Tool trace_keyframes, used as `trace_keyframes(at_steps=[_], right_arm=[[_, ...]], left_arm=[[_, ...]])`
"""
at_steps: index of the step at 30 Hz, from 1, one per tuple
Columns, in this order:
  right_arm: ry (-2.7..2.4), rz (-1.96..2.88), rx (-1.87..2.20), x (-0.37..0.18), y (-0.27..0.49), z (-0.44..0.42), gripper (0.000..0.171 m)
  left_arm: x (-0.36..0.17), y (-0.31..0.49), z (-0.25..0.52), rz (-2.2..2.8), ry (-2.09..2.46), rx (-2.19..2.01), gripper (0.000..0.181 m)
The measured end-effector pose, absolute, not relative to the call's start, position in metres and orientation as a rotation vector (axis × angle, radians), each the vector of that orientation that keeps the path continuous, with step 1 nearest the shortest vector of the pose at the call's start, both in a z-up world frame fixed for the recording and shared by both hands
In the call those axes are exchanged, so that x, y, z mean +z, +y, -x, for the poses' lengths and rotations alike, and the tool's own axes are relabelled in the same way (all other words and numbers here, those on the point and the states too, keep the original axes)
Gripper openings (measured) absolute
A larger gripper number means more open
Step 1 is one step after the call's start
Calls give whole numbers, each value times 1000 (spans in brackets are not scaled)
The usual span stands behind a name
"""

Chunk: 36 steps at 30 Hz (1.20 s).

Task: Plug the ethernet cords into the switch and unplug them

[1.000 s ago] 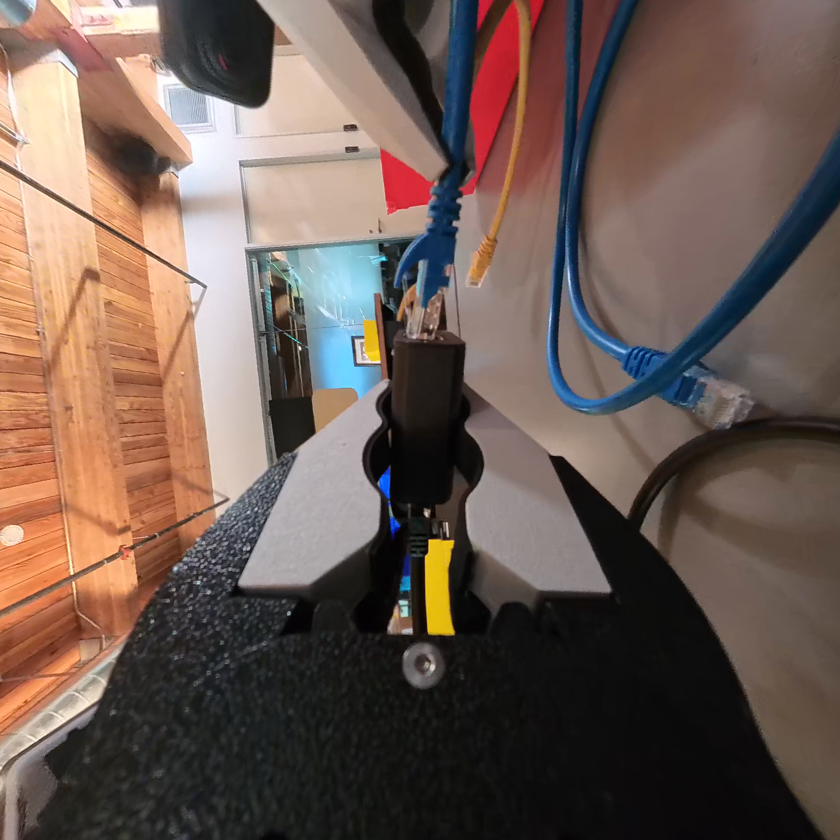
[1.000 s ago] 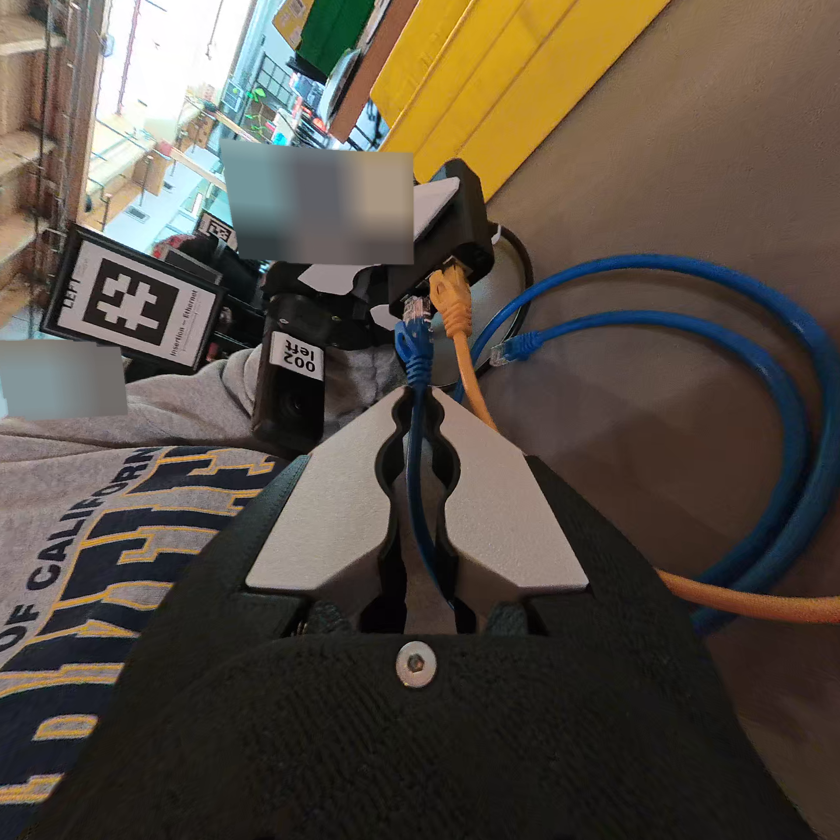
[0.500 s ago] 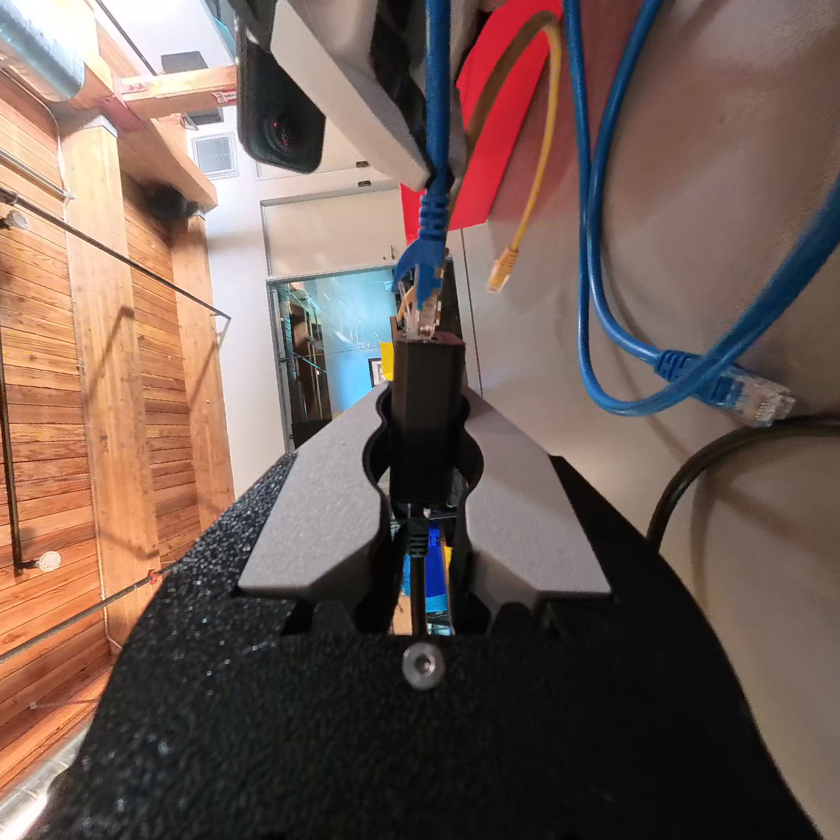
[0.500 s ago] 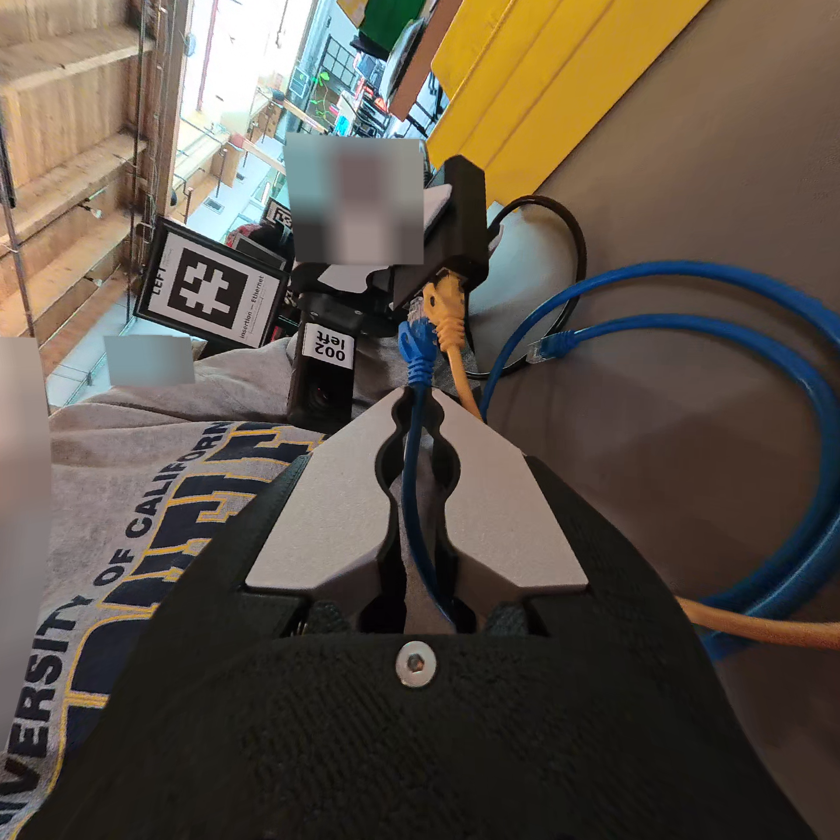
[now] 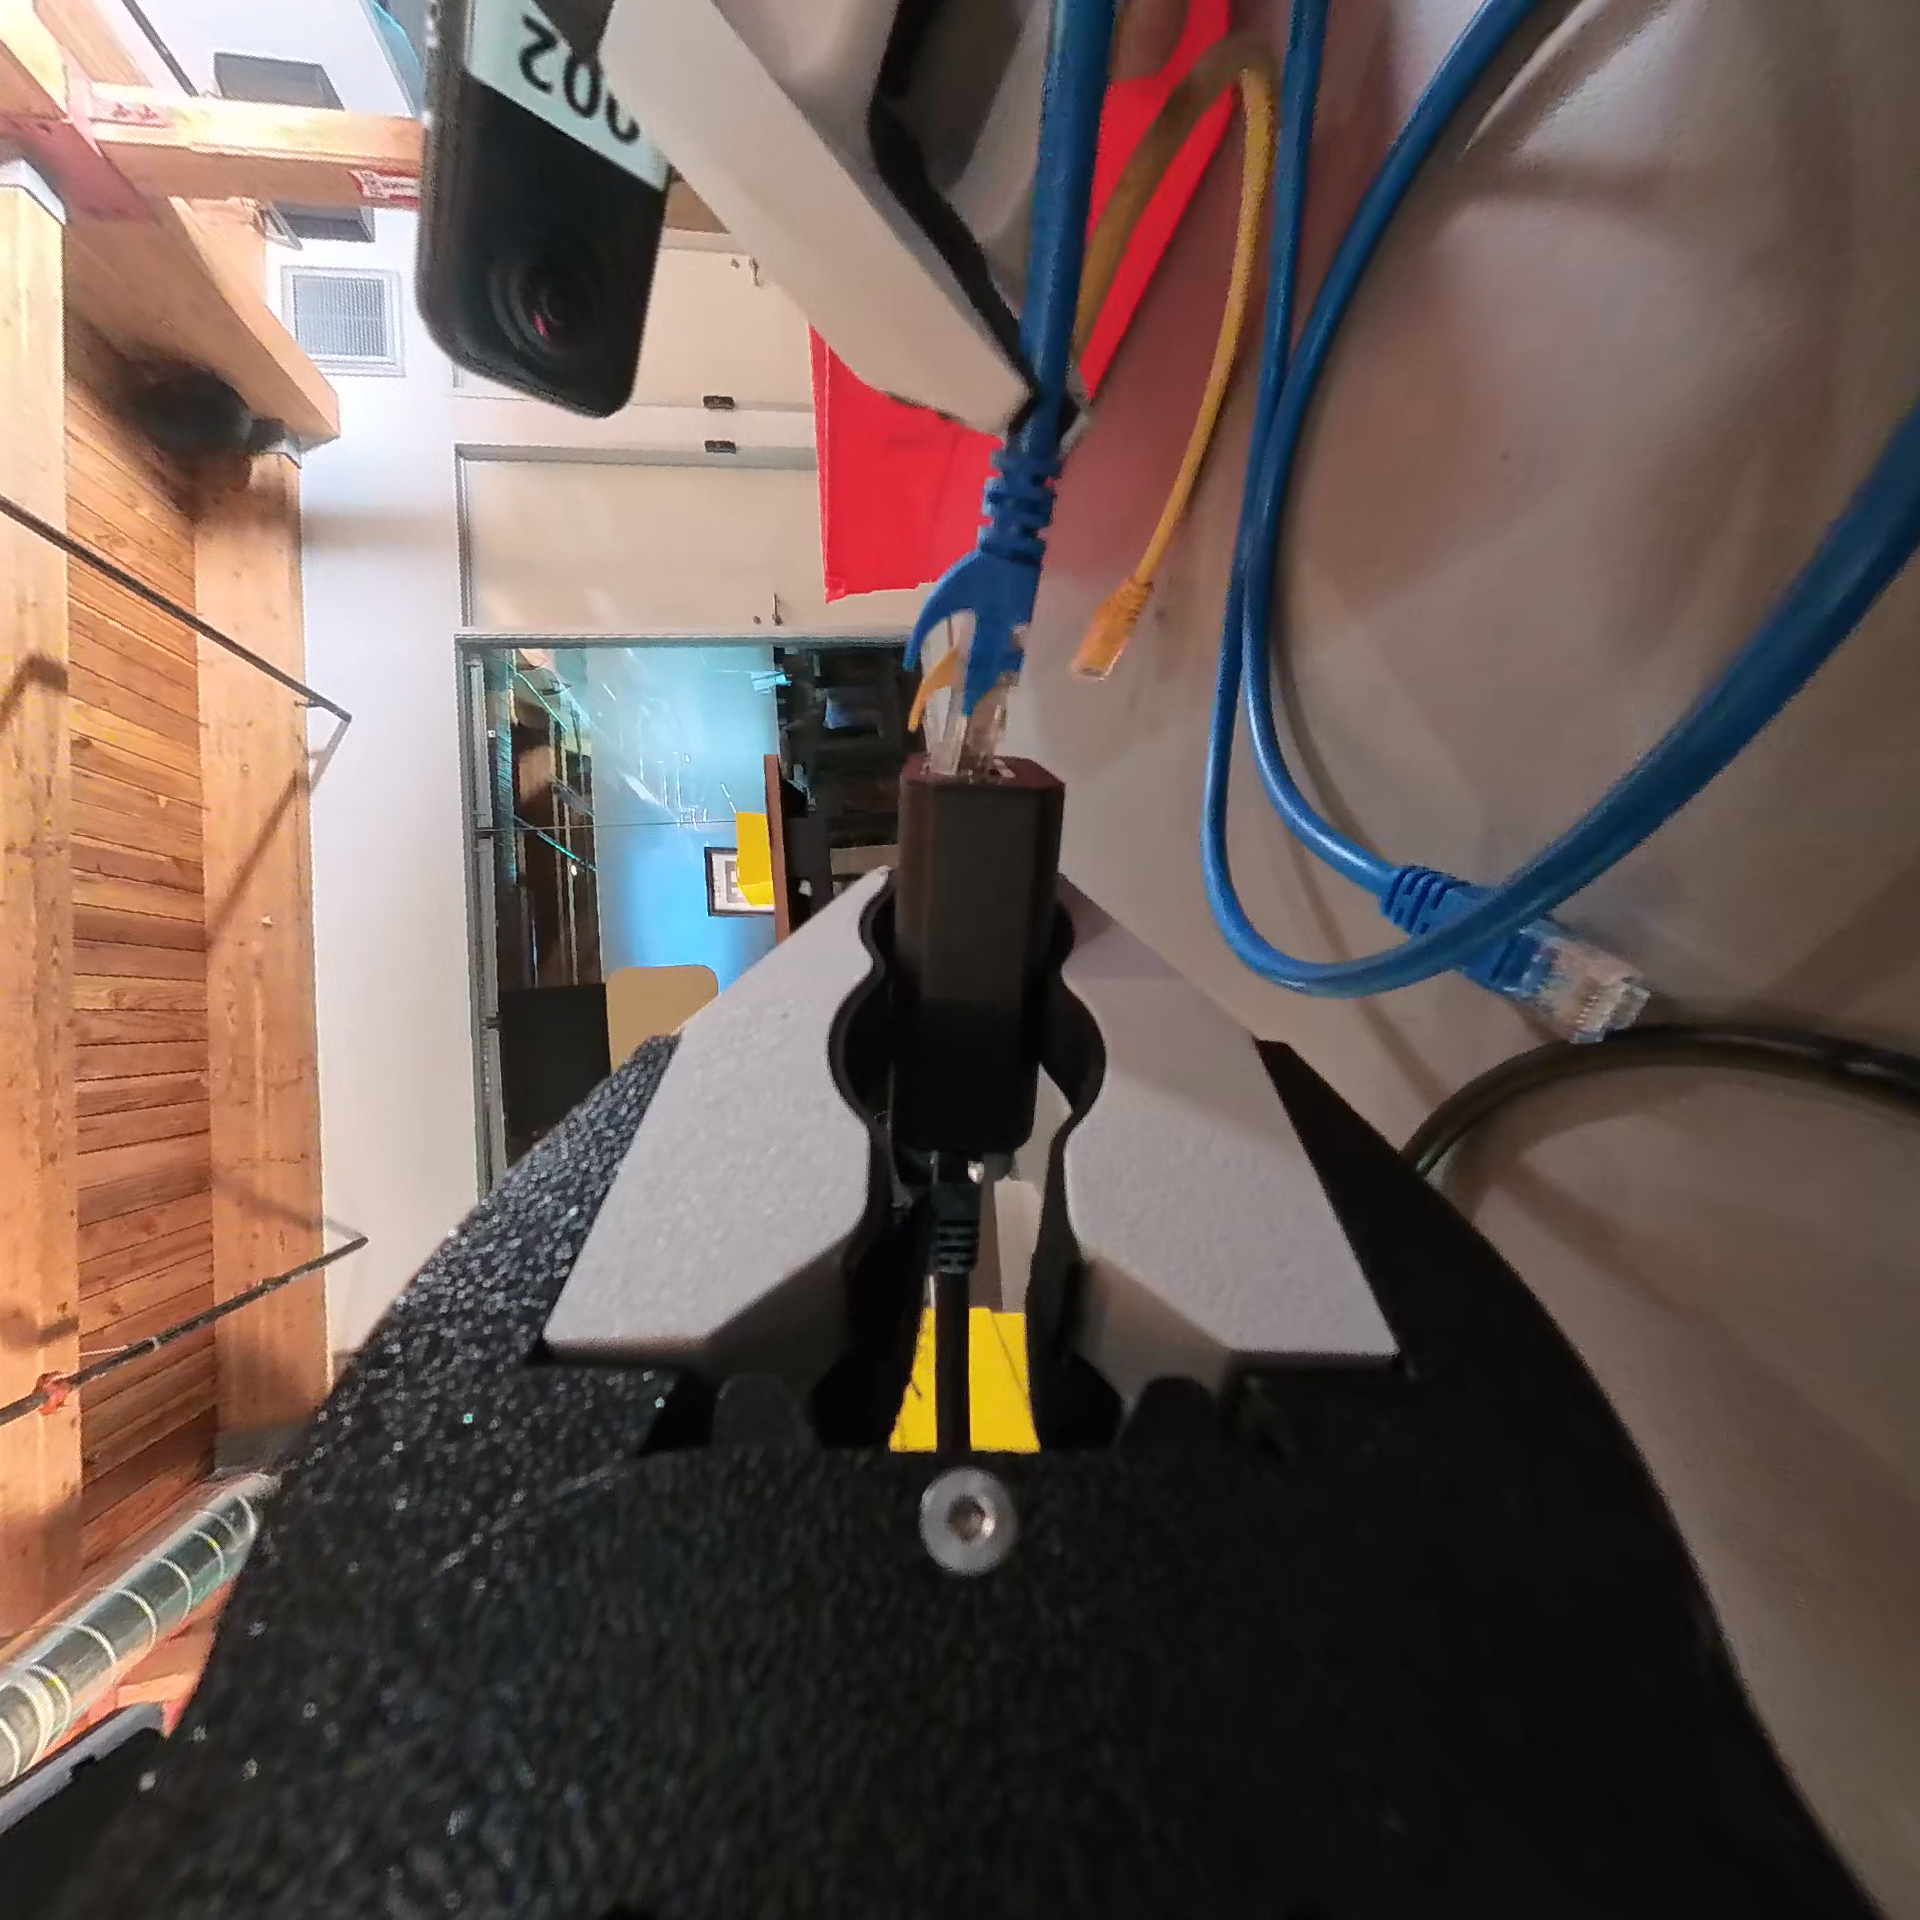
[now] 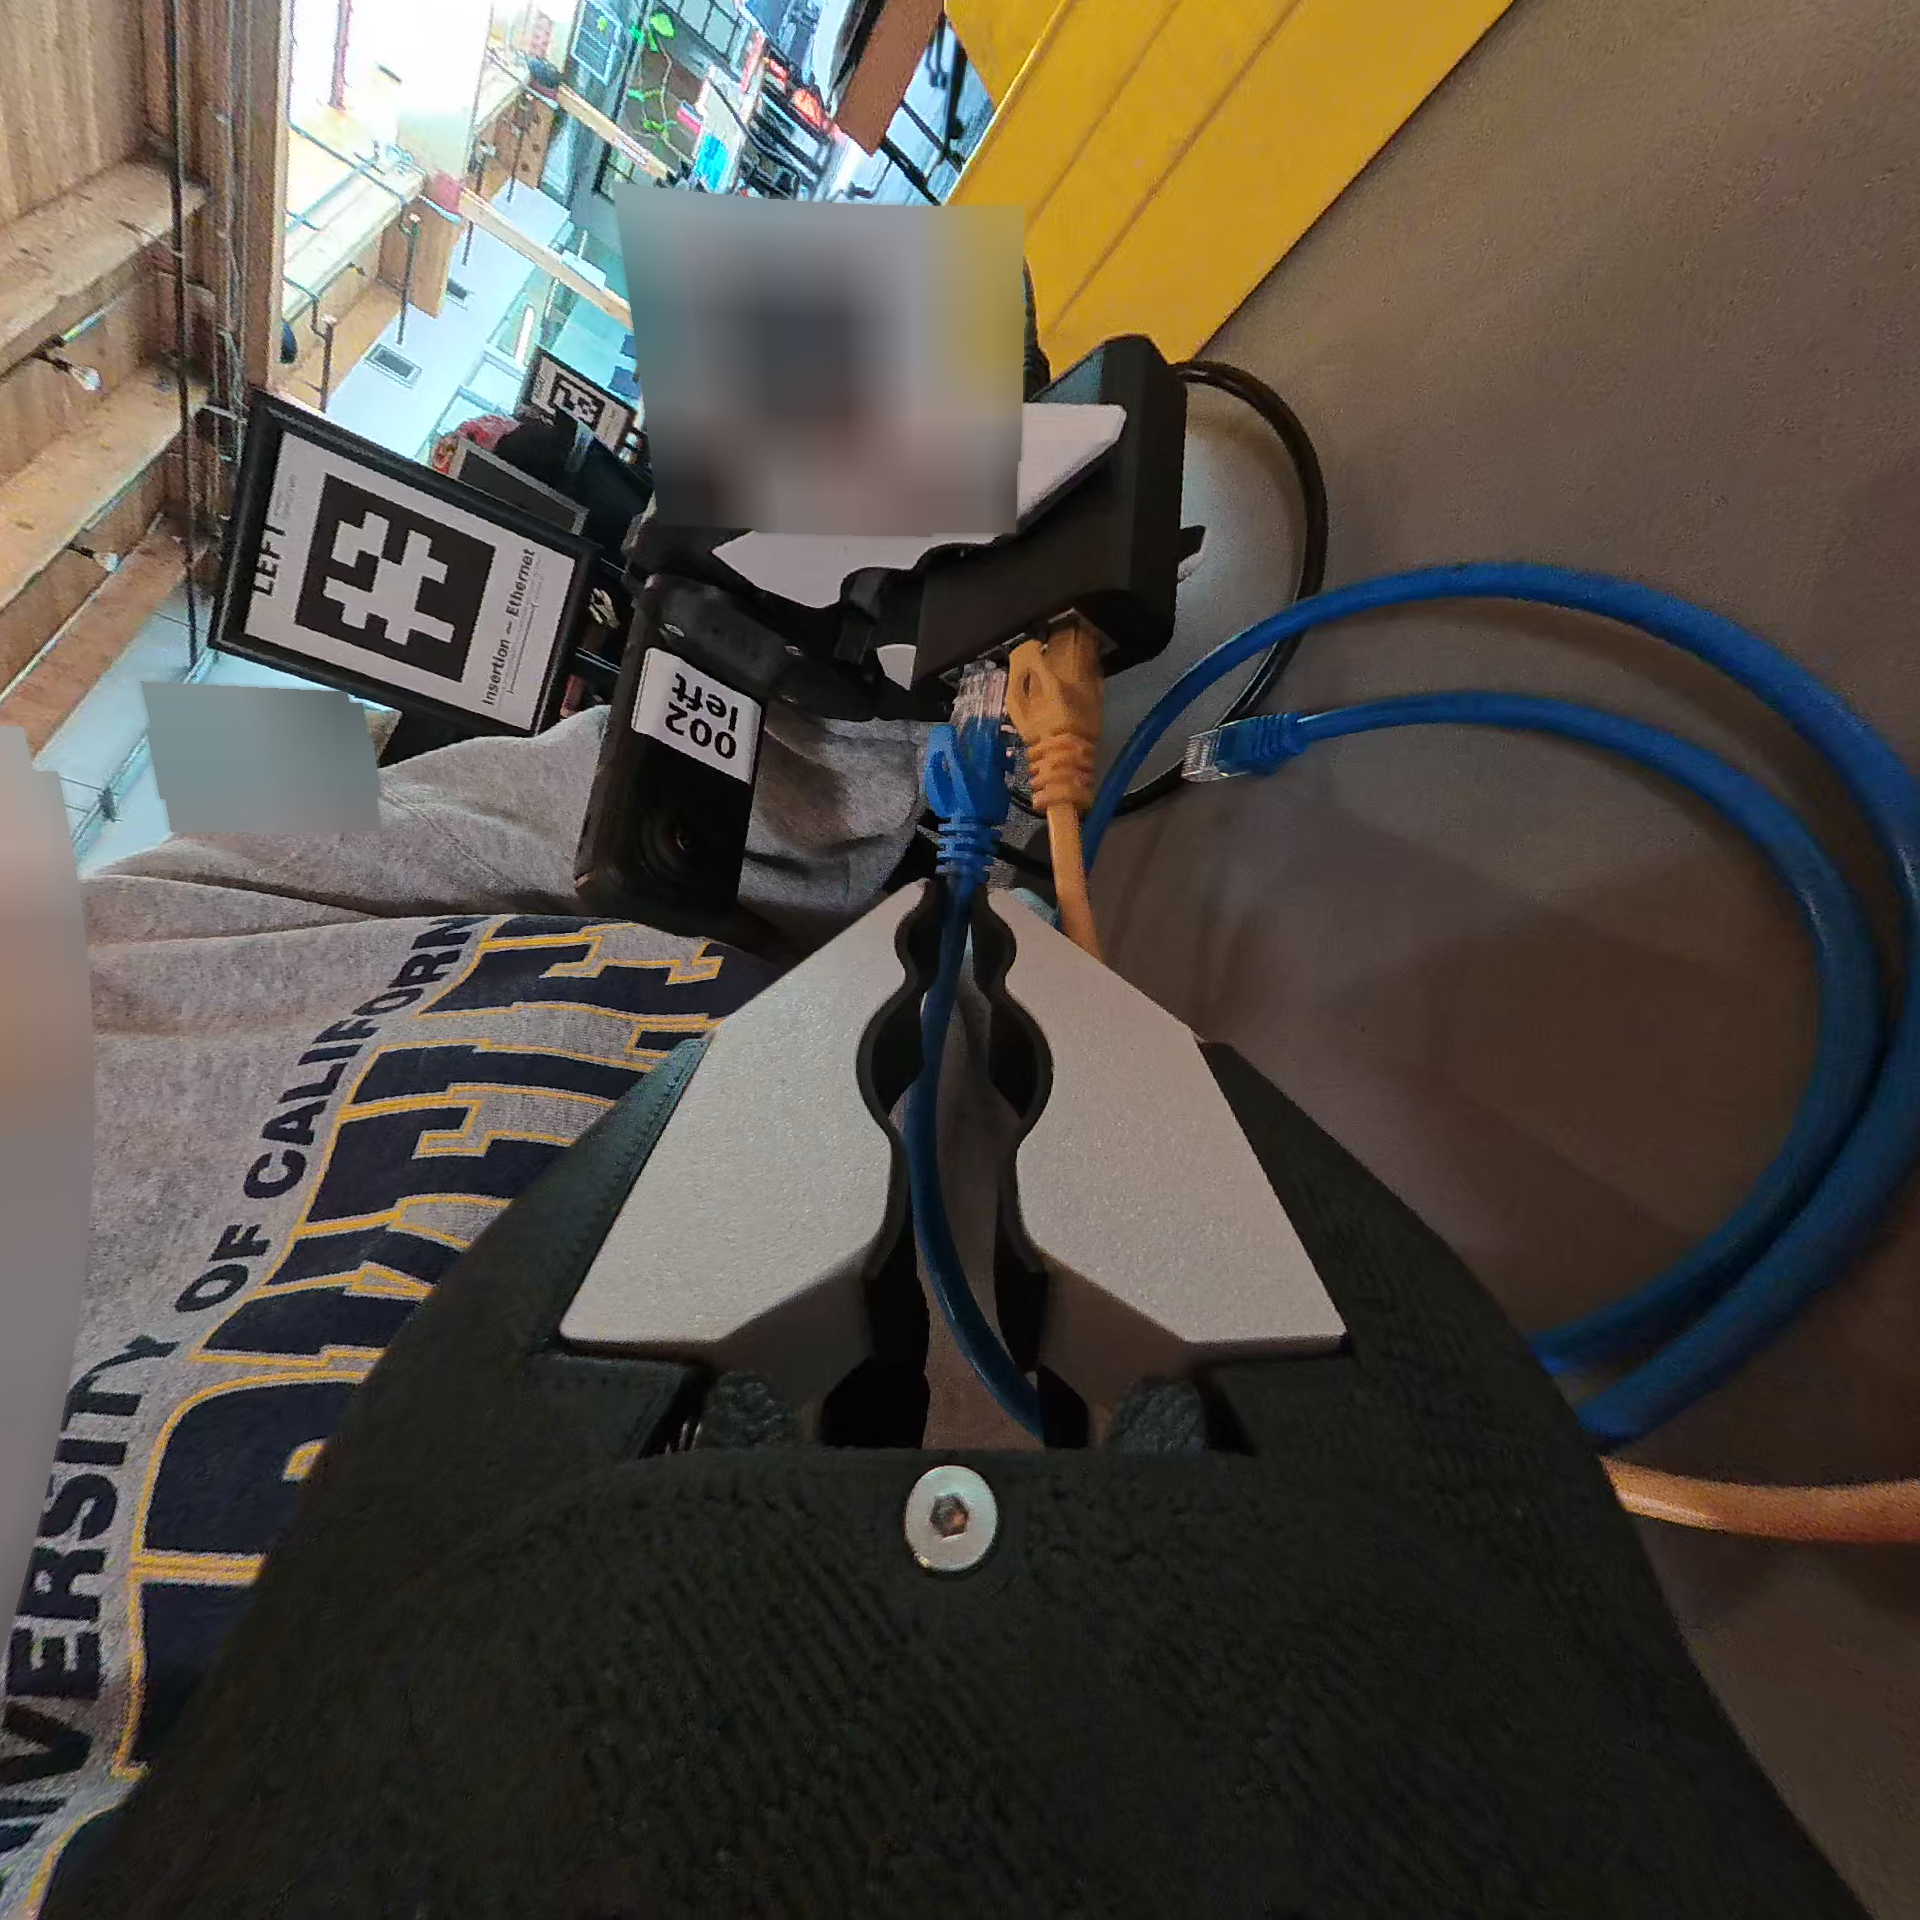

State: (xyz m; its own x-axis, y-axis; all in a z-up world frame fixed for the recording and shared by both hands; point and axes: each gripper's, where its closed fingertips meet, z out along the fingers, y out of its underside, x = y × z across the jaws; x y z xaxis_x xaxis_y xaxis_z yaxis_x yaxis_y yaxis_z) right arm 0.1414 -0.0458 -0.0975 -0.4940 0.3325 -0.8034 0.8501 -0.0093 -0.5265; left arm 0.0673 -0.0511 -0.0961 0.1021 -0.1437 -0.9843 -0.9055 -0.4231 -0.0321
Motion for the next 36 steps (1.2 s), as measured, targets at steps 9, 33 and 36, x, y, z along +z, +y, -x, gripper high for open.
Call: trace_keyframes(at_steps=[9,33,36], right_arm=[[1804,-1246,-1512,-98,-42,-140,2],[1802,-1270,-1472,-104,-41,-142,2],[1795,-1276,-1488,-102,-40,-140,2]], left_arm=[[-98,-52,-68,1683,1059,1369,22],[-100,-50,-68,1688,1058,1379,22],[-99,-50,-67,1686,1061,1394,22]])
